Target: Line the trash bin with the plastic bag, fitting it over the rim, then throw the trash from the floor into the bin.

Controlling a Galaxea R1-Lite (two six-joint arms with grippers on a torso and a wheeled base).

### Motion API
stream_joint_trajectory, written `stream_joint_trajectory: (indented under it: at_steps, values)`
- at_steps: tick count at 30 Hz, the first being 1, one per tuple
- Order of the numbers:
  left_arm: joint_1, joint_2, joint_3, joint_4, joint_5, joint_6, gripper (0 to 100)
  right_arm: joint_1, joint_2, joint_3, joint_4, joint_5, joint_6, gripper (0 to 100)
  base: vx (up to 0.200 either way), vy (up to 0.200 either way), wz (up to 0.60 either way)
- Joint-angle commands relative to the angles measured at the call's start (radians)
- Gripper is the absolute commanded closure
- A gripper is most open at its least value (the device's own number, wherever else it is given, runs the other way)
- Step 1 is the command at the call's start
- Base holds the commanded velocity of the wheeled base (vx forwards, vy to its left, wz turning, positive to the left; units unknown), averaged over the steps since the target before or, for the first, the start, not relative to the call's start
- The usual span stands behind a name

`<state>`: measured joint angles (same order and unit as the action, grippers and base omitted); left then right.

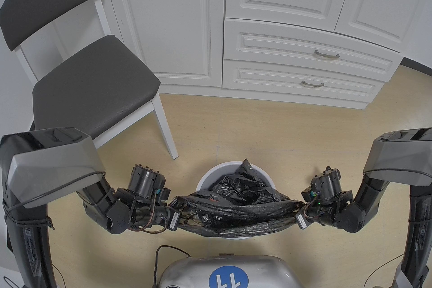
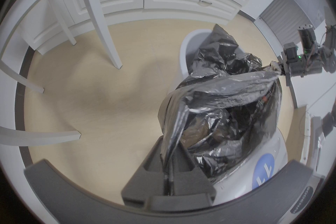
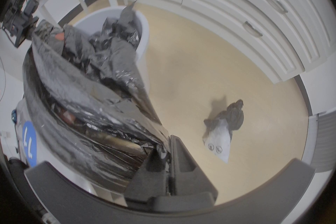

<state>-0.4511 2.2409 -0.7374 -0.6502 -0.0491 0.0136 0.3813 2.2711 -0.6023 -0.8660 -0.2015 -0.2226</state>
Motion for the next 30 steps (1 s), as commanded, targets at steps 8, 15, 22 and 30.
stream_joint_trajectory:
  at_steps: [8,15,22,30]
  values:
    - [-0.021,0.080,-0.063,-0.097,0.097,-0.089,100,0.008,0.058,0.004,-0.117,-0.009,0.008,100,0.000,0.000,0.00]
    - [-0.008,0.059,-0.160,-0.088,0.100,-0.210,100,-0.018,0.048,-0.053,-0.120,-0.035,0.029,100,0.000,0.000,0.00]
    - [-0.003,0.074,-0.212,-0.081,0.144,-0.244,100,-0.019,0.087,-0.120,-0.119,-0.042,0.095,100,0.000,0.000,0.00]
    - [0.020,0.072,-0.243,-0.054,0.180,-0.245,100,-0.021,0.093,-0.154,-0.102,-0.061,0.150,100,0.000,0.000,0.00]
